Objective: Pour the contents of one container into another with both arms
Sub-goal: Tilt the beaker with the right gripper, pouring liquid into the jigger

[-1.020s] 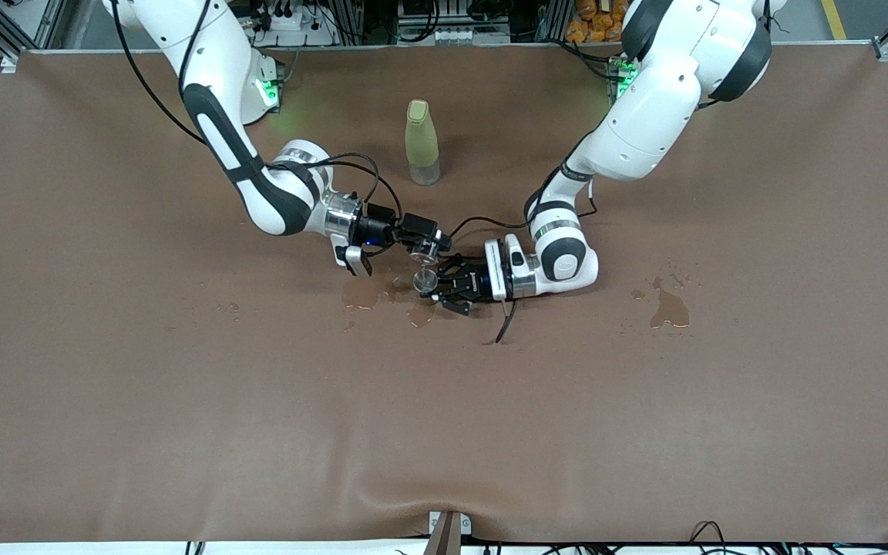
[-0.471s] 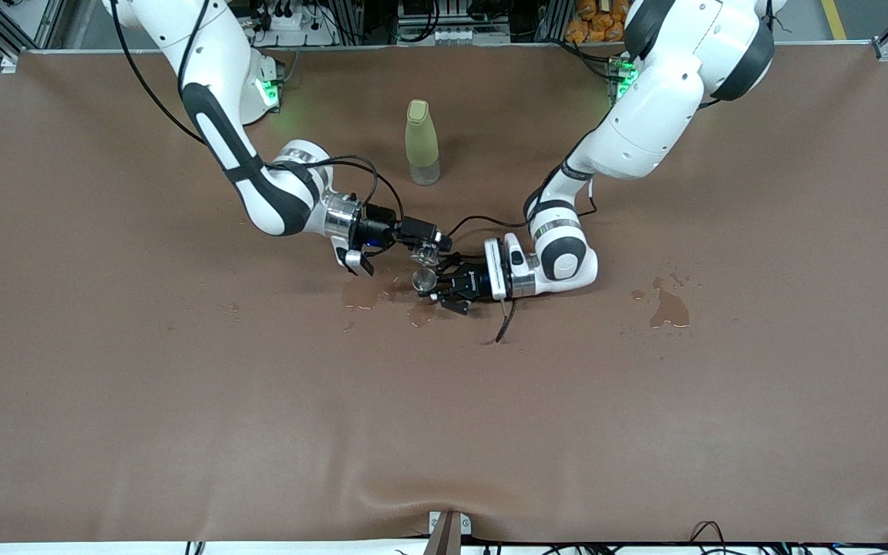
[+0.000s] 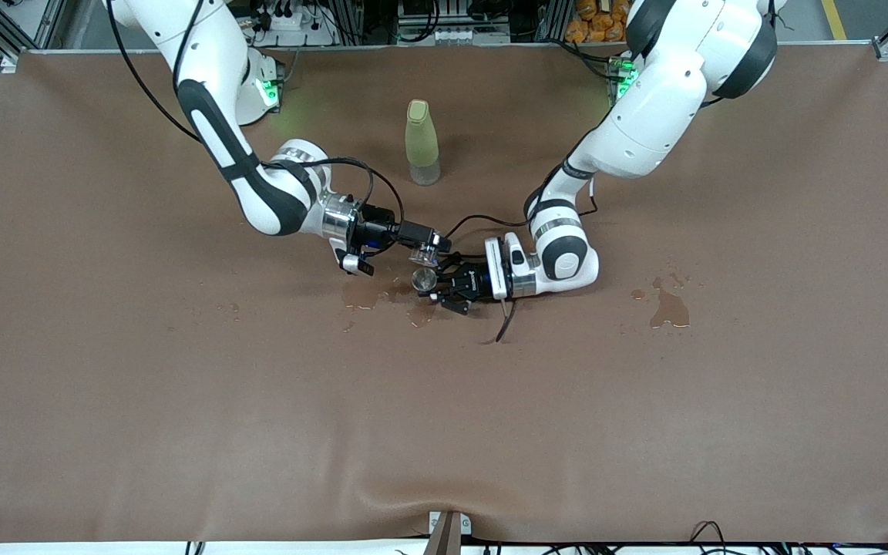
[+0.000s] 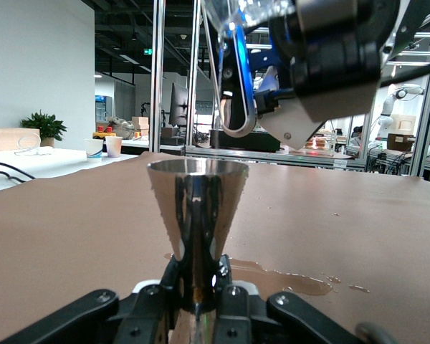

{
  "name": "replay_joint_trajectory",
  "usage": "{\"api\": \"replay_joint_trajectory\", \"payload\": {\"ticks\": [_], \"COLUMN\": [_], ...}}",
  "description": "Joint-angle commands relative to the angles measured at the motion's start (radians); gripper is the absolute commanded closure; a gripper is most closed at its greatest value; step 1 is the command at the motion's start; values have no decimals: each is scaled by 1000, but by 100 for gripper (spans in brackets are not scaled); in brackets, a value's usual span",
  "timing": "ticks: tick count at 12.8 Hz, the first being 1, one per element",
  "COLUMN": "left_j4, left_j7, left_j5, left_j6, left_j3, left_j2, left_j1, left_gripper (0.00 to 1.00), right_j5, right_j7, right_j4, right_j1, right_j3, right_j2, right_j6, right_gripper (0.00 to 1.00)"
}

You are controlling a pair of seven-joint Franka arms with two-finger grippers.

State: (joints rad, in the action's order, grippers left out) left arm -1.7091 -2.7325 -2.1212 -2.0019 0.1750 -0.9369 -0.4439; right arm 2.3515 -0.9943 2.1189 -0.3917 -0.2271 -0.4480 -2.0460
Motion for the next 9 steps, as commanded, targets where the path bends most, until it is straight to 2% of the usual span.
{"api": "replay_joint_trajectory", "payload": {"ticks": [1, 4, 7, 9], "left_j4": [-44, -64, -73, -73], "left_j7": [-87, -88, -90, -85], "left_j5": [-31, -33, -31, -33], "left_j6": [6, 6, 8, 6], "left_j3": [14, 14, 14, 14], "left_j2": [32, 44, 49, 49], "left_j1": [13, 13, 13, 28], "left_gripper": [100, 100, 100, 100], "right_j5": [15, 0, -75, -158], "right_j7": [49, 31, -238, -419], "right_j4": [10, 10, 18, 32], "right_j1": [20, 20, 31, 74], "right_j3": [-11, -8, 0, 15], "right_j2": [23, 23, 28, 60], "right_j6": [29, 30, 26, 23], "right_gripper": [100, 100, 100, 100]}}
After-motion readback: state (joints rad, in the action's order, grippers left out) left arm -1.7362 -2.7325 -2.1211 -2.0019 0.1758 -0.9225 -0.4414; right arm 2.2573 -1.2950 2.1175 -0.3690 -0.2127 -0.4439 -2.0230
